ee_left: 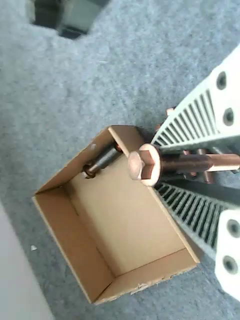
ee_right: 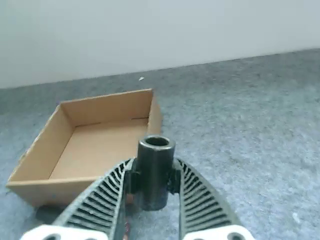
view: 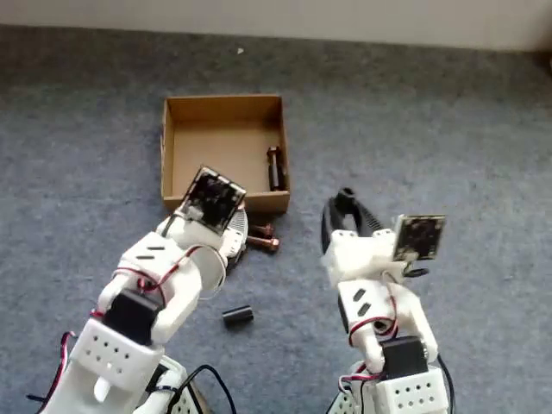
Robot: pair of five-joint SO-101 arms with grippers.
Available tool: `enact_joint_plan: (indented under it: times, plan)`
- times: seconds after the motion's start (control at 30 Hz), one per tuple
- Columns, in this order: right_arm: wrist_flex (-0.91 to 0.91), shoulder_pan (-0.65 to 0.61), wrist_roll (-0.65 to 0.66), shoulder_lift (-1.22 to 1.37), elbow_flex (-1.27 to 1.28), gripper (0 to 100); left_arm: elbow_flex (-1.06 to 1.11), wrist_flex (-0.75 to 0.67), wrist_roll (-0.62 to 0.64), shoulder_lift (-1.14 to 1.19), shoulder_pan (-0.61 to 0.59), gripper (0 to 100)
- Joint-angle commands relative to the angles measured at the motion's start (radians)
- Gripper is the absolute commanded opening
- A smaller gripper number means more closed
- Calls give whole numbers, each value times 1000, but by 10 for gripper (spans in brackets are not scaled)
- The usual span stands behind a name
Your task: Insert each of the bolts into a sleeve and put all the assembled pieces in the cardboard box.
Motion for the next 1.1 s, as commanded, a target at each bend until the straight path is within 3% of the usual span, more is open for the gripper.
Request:
enact_joint_plan:
  times: [0.0, 0.43, 0.6, 0.77, 0.9, 1.07]
  plan:
    - [-1, -79, 66, -107, 25, 5, 7, -25, 78, -180, -5, 5]
    - [-4, -294, 110, -150, 84, 5, 5, -25, 250, -490, 38, 5]
    - [-4, -374, 112, -150, 84, 5, 7, -25, 255, -541, 133, 5]
    - [-5, -429, 118, -150, 84, 5, 7, -25, 255, -564, 154, 5]
    - [-68, -483, 244, -150, 101, 5, 7, -21, 255, -564, 160, 5]
    - [-165, -493, 270, -150, 134, 5, 15, -18, 255, -564, 165, 5]
